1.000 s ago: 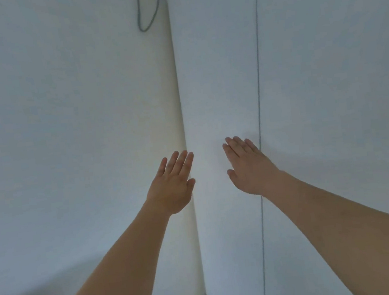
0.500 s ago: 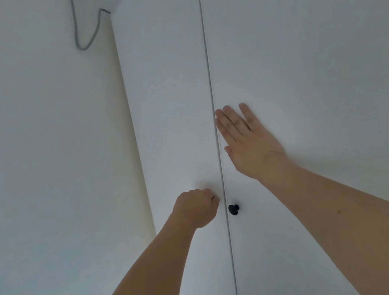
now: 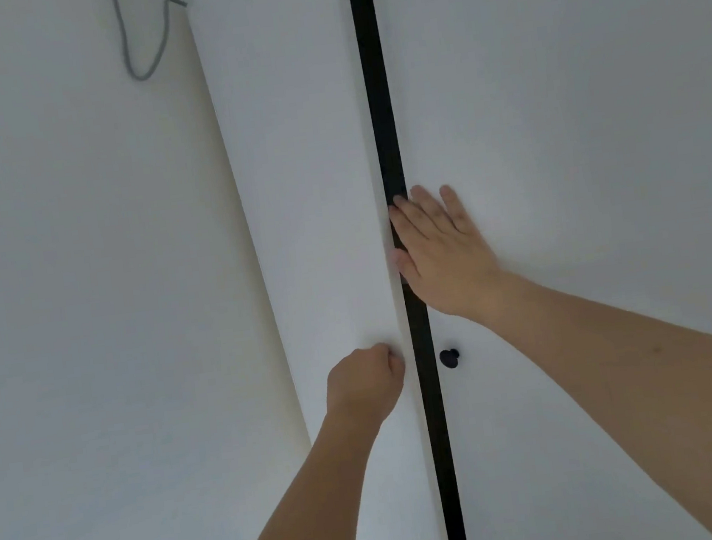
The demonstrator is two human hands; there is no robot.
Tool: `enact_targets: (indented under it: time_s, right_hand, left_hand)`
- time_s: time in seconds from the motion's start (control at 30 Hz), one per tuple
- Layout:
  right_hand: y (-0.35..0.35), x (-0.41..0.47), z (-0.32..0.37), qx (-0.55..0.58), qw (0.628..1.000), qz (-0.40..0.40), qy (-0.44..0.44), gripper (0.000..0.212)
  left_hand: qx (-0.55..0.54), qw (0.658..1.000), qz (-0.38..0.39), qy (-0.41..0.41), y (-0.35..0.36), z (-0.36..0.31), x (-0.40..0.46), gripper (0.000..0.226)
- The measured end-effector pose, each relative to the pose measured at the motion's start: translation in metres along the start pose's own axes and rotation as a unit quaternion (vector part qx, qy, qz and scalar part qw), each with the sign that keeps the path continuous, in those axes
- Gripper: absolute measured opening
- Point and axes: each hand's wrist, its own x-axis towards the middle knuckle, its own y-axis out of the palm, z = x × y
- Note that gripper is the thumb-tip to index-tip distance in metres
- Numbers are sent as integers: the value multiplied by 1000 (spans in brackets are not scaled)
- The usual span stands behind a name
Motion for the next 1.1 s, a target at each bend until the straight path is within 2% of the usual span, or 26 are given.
enact_targets:
  time_s: [0.03,0.1,0.17,0.3,0.43,0.57,0.67,0.73,0.87,1.1]
  right_hand:
    - [-2,1,12,94,995,14,6,53]
    - [-10,4,39,265,963,43,21,33]
    - [-21,10,63,341,940,19,27,19]
    - [-38,25,97,339,941,-19,-9,17]
    - [-44,35,130,374,927,-18,-29,21]
    - [-45,45,165,373,925,-64,-38,26]
    - [-38,53,198,393,915,-87,-39,31]
    - [-30,58,221,404,909,-92,-52,36]
    - [-7,69,251,378,913,-60,-139,53]
    - [29,89,302,296,932,15,-210,83]
  left_hand:
    - [4,1000,1,4,-7,8,-8,31]
    - [31,999,1,20,-24,28,-24,30]
    - [65,997,11,37,-42,51,-39,35]
    - [86,995,43,19,-68,88,-67,49]
    - [113,993,29,-27,-77,110,-86,54]
    - [153,984,-87,-38,-82,137,-109,51]
    - [110,977,-174,-47,-83,152,-130,49]
    - [86,973,-203,-70,-85,165,-139,46]
    - [32,973,-180,-142,-87,197,-144,25]
    - [-42,941,-206,-264,-92,256,-132,21]
